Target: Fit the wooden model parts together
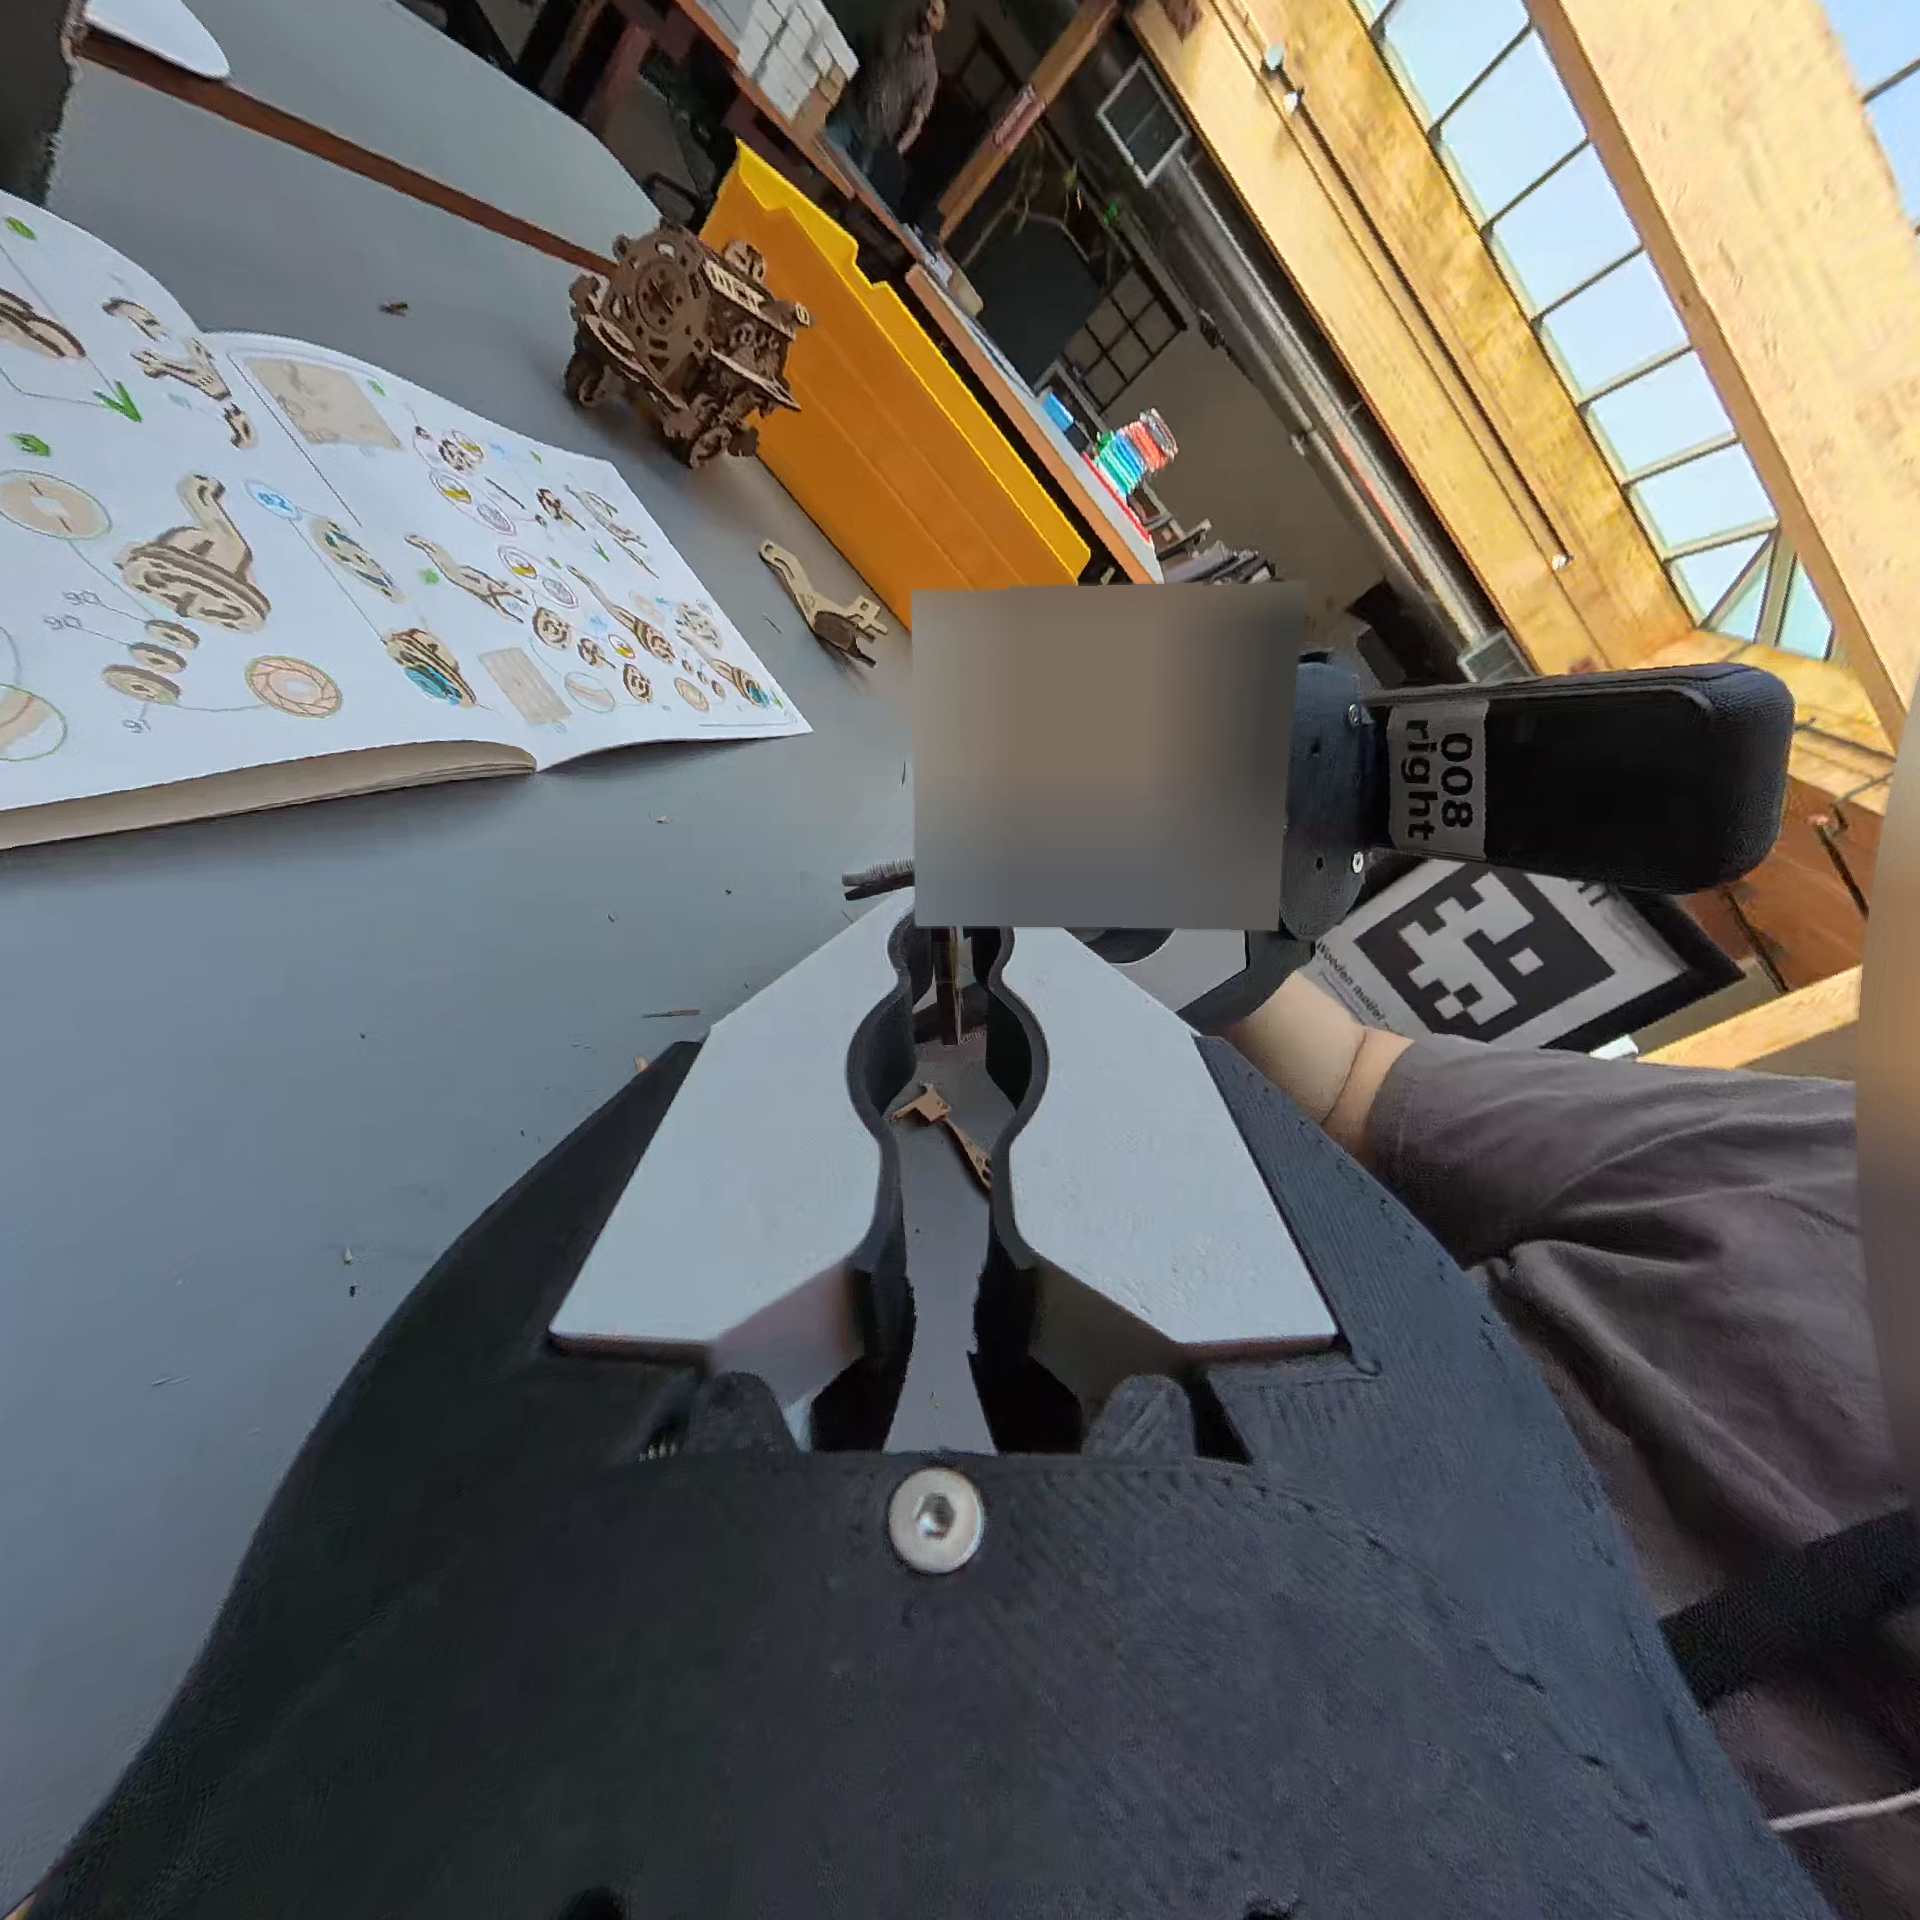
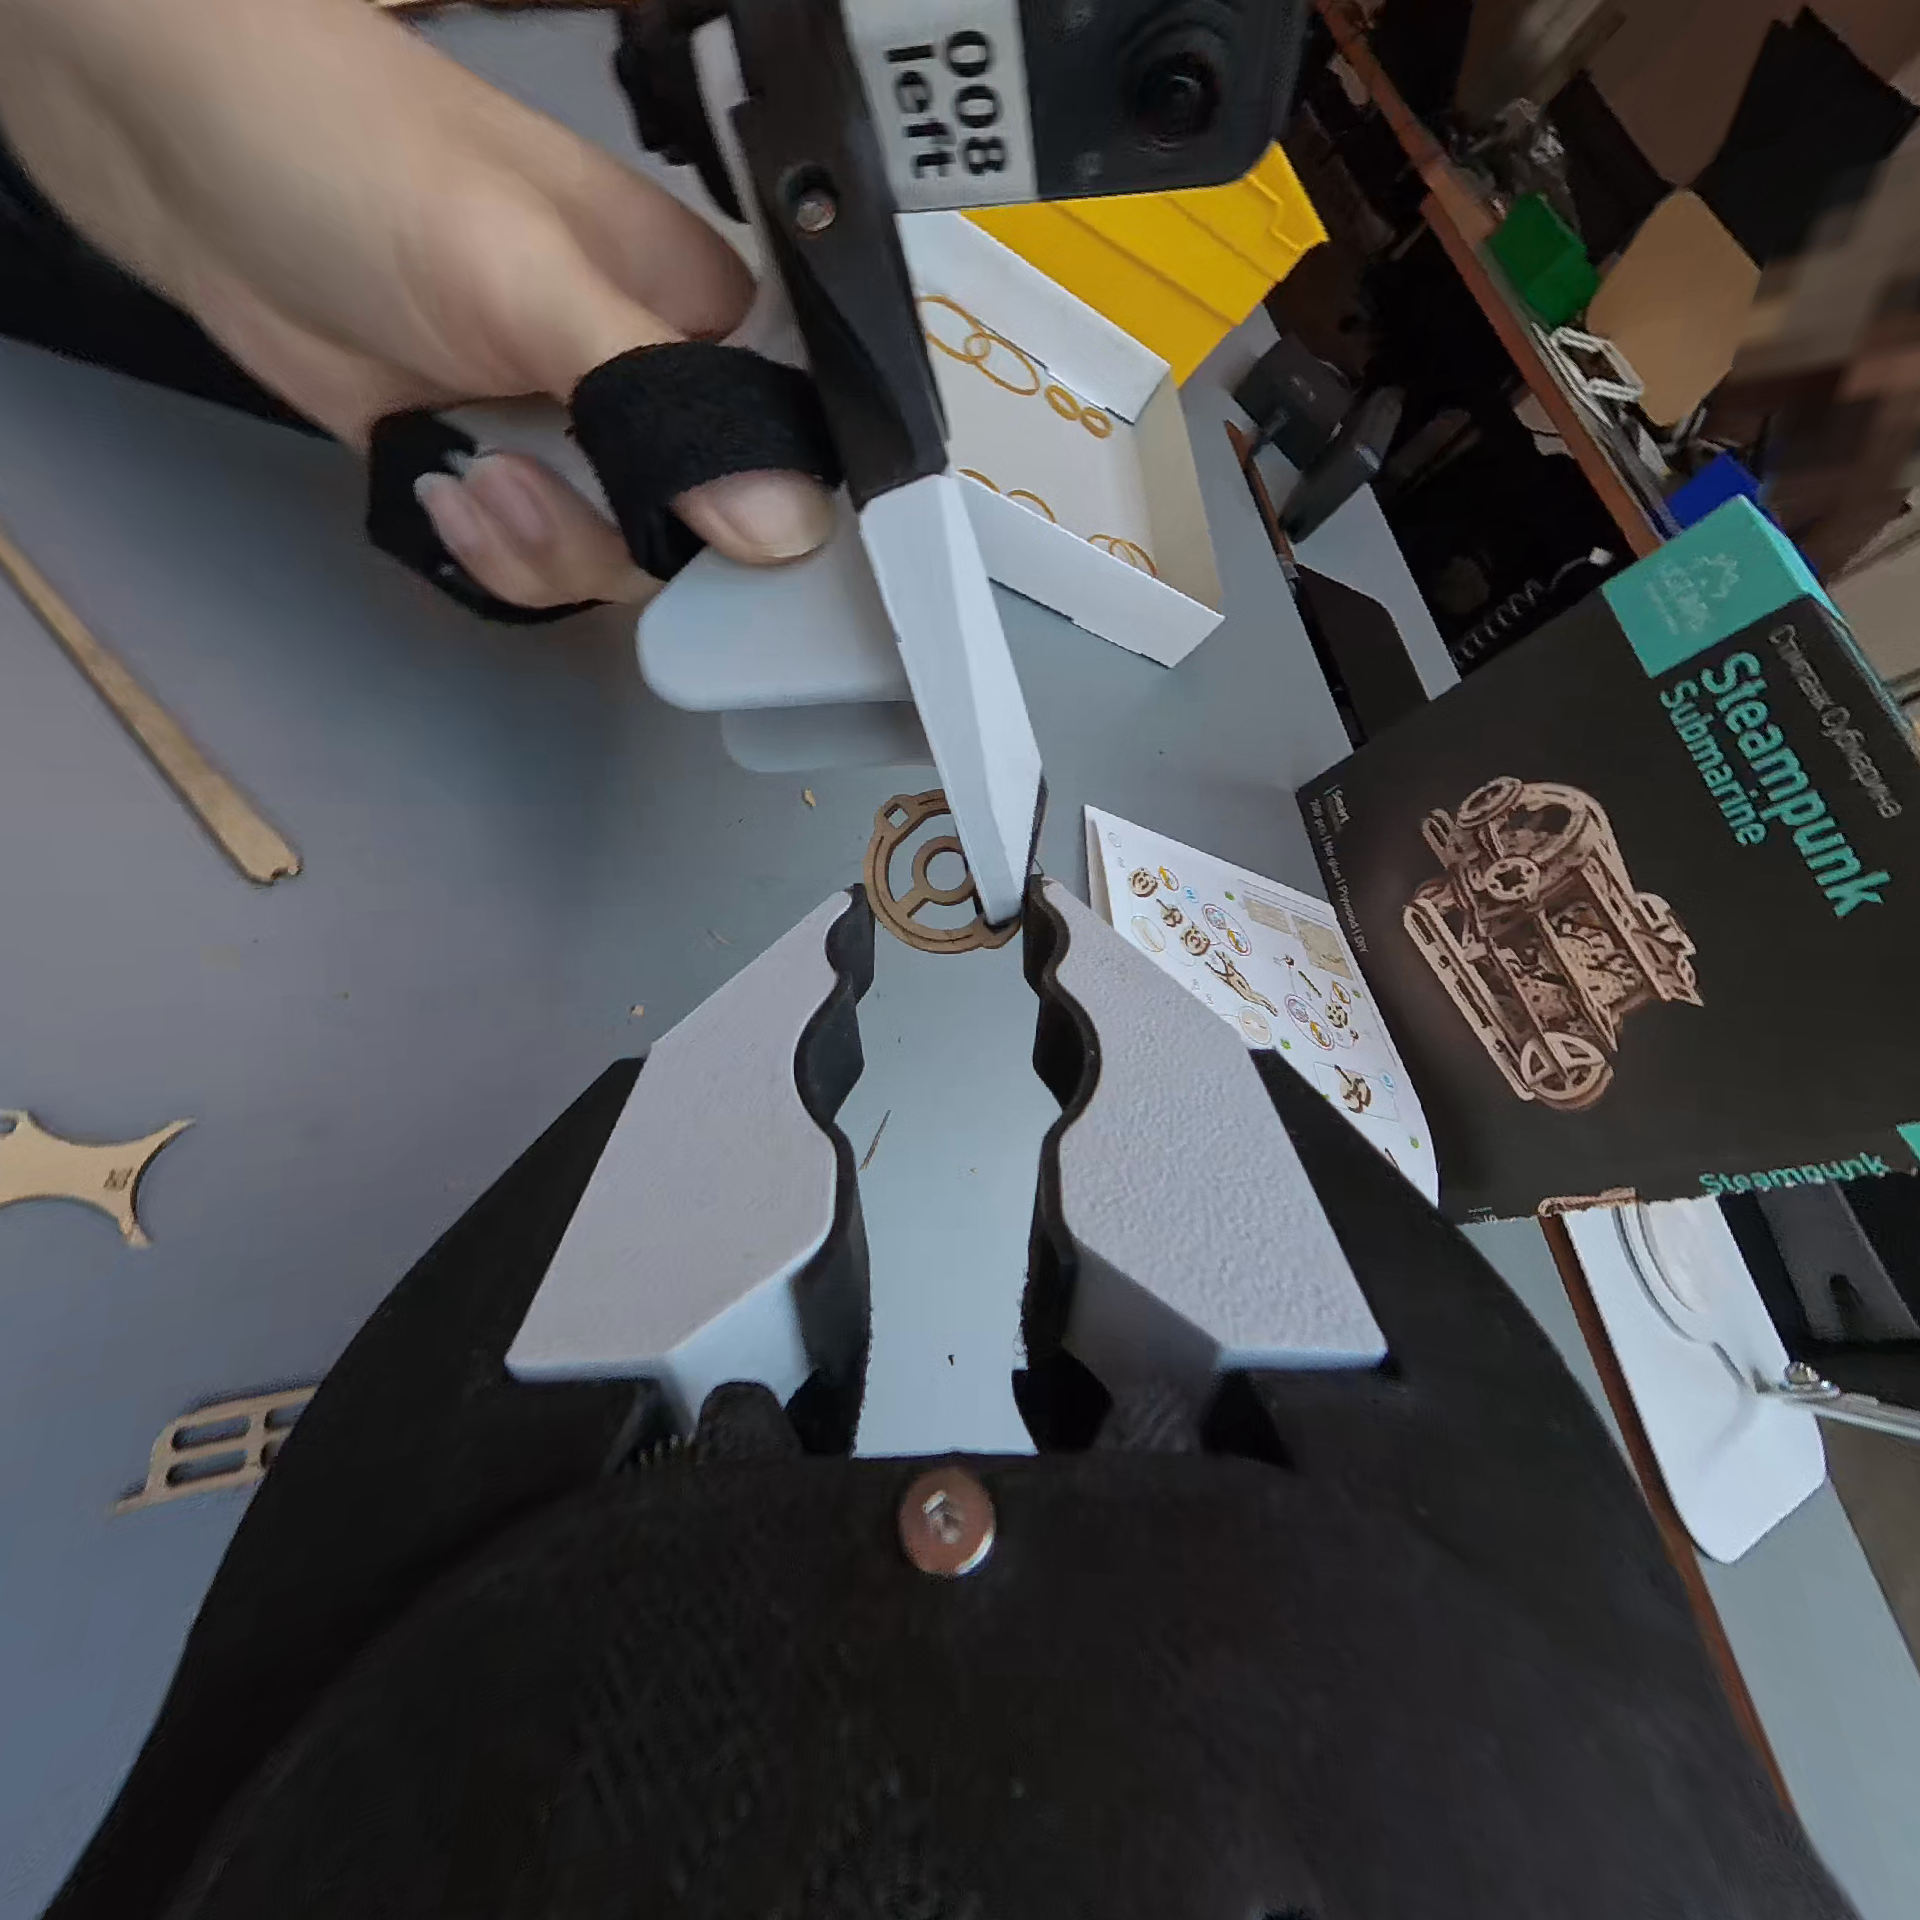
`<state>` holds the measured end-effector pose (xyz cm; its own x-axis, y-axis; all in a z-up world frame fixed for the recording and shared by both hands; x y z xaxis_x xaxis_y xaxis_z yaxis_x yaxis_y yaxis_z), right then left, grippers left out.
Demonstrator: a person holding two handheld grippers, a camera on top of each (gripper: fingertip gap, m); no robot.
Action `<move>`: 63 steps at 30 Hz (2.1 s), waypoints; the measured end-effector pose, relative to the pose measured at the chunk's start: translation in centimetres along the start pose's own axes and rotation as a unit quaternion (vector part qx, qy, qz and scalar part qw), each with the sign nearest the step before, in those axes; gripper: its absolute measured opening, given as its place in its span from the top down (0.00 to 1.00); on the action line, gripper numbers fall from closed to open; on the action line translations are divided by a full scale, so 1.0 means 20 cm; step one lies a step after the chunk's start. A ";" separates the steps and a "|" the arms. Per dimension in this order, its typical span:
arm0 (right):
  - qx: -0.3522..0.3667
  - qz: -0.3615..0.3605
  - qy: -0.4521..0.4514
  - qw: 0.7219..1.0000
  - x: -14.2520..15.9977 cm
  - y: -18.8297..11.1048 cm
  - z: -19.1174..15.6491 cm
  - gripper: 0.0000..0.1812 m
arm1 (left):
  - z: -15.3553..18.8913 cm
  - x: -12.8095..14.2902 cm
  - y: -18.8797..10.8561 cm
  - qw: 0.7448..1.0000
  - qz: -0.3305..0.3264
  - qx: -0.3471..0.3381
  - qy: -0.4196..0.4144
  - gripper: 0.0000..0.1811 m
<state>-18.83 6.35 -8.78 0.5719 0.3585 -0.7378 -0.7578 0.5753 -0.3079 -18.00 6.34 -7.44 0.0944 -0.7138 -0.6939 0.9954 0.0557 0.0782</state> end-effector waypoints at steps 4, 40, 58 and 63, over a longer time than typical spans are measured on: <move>-0.015 0.012 -0.087 0.996 0.04 -0.06 -0.05 0.85 | 0.00 0.08 0.03 0.998 -0.069 -0.001 0.008 1.00; 0.003 0.033 0.103 0.994 -0.01 -0.05 0.03 0.69 | 0.00 -0.03 -0.04 0.992 0.028 0.077 -0.098 1.00; 0.074 0.010 0.066 0.995 -0.02 0.01 0.04 0.83 | -0.04 -0.04 -0.05 0.994 0.044 0.048 -0.091 1.00; 0.102 -0.044 0.064 0.992 0.07 0.05 0.07 0.83 | -0.11 -0.07 -0.11 0.998 0.033 -0.038 -0.030 0.89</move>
<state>-18.32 8.50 -9.26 0.5777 0.2115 -0.7883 -0.6202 0.7416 -0.2556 -20.24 8.76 -8.20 0.1611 -0.7478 -0.6441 0.9856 0.1553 0.0661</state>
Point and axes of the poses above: each gripper's, where its closed fingertips meet, y out along the fingers, x out of its underside, z = x × y across the jaws, the point moved 1 cm from there along -y, back along the fingers, and after that the axes turned 14 degrees about x, right-handed, at the moved point
